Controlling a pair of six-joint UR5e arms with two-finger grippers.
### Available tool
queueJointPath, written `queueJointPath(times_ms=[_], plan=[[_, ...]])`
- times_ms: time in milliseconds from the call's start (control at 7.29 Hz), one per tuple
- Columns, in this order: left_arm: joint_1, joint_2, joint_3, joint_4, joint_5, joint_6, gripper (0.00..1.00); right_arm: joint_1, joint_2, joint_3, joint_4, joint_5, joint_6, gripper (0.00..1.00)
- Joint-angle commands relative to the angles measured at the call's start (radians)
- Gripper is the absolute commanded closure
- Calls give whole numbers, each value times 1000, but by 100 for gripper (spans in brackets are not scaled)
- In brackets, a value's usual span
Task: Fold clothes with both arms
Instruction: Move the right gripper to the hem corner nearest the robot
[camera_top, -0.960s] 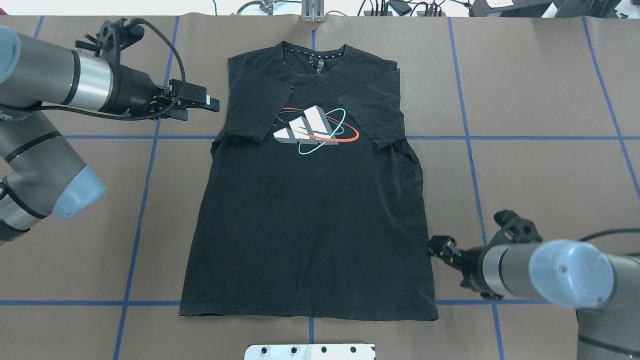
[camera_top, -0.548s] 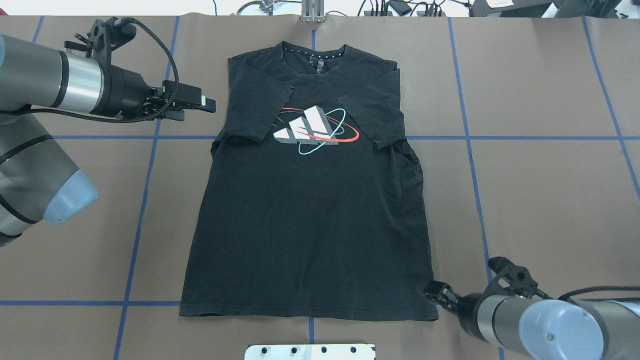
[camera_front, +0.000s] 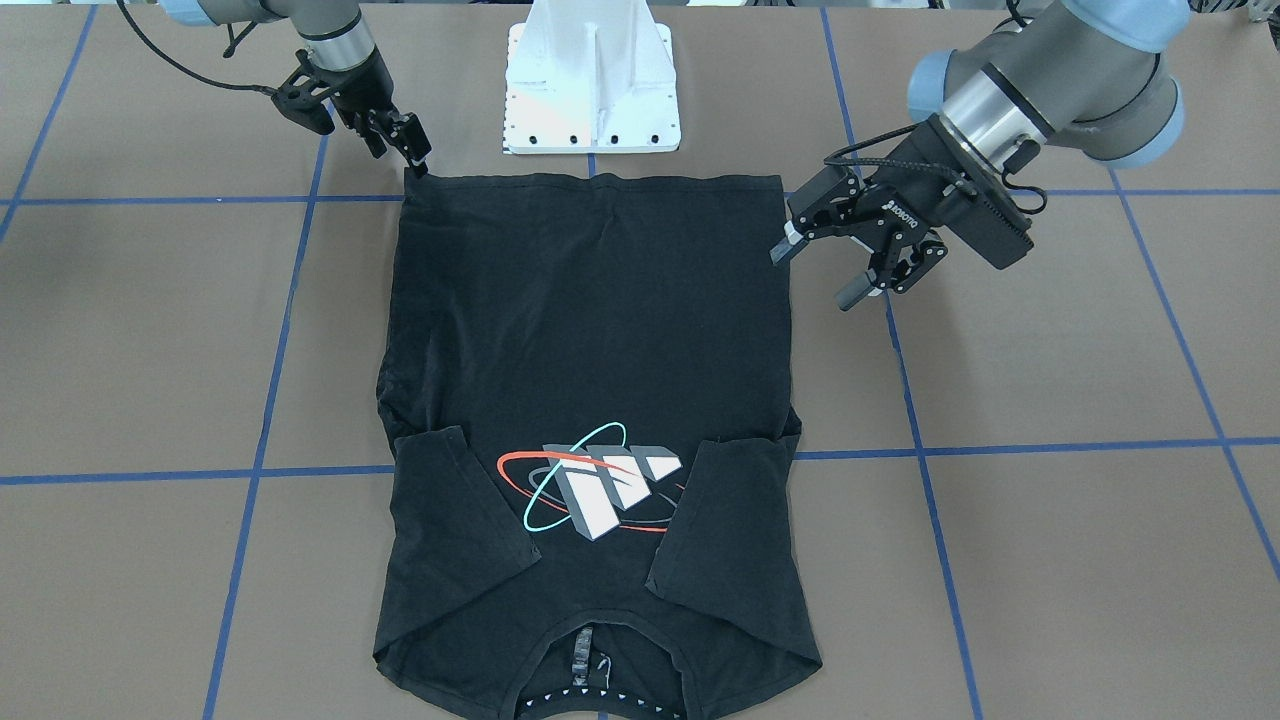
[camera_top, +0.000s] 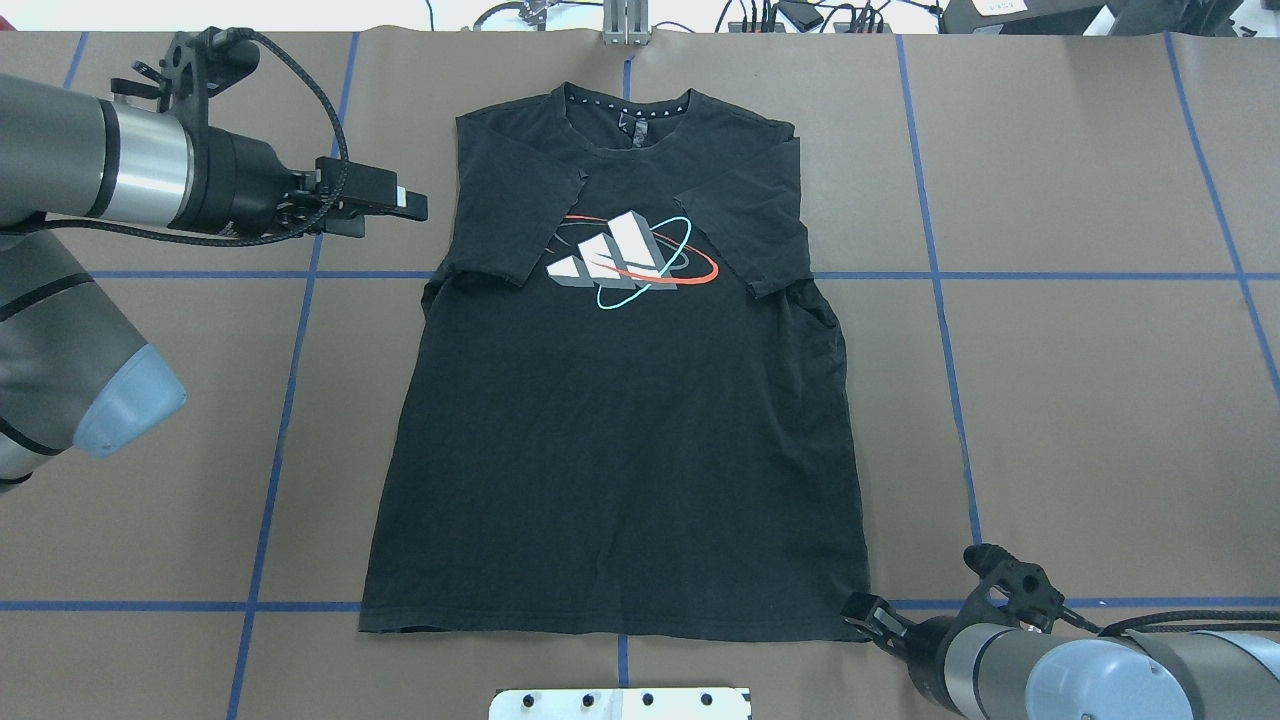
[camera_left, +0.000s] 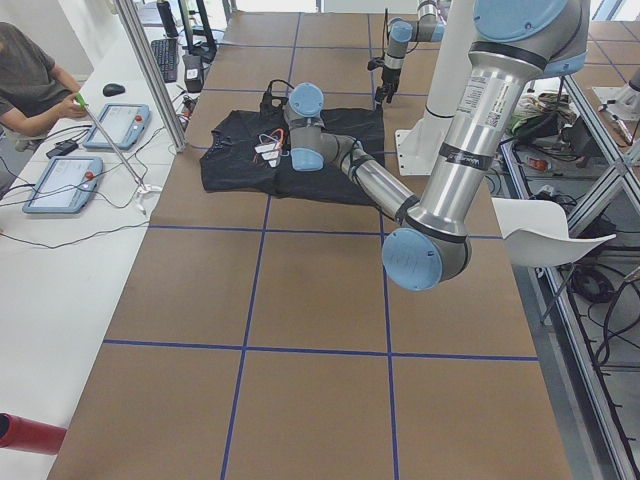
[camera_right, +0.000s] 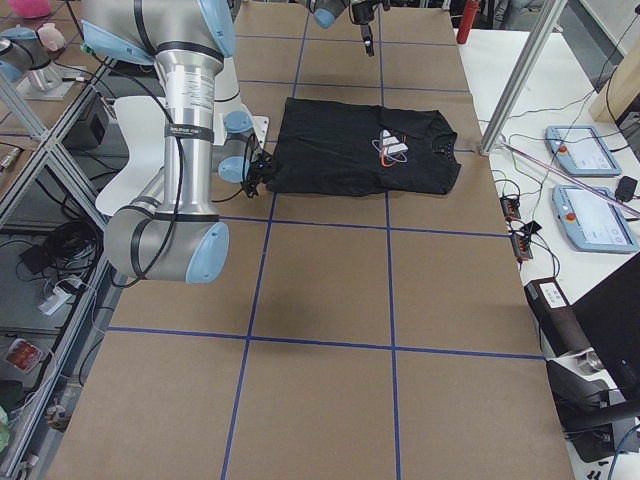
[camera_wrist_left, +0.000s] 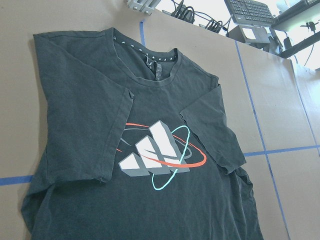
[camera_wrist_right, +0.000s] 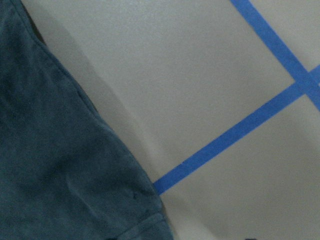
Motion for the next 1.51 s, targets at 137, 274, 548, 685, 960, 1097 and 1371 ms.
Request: queueJointPath(times_ms=[137, 274, 548, 685, 960, 1097, 1371], plan=[[0, 7, 1, 0, 1, 0, 1, -3, 22, -2, -1, -6, 0, 38], [0, 7, 1, 0, 1, 0, 1, -3, 21, -5, -1, -8, 0, 37], [0, 7, 1, 0, 9, 0, 1, -3, 21, -5, -1, -11, 0, 38], [0, 8, 1, 0, 10, 2, 1, -3, 22, -5, -1, -17, 0, 61], [5, 25, -1, 0, 42, 2, 1, 0, 21, -4, -1, -17, 0, 100], [5, 27, -1, 0, 43, 2, 1, 0, 18, -4, -1, -17, 0, 100], [9, 89, -24, 56, 103, -47, 1, 6, 12, 25, -1, -17, 0, 100]])
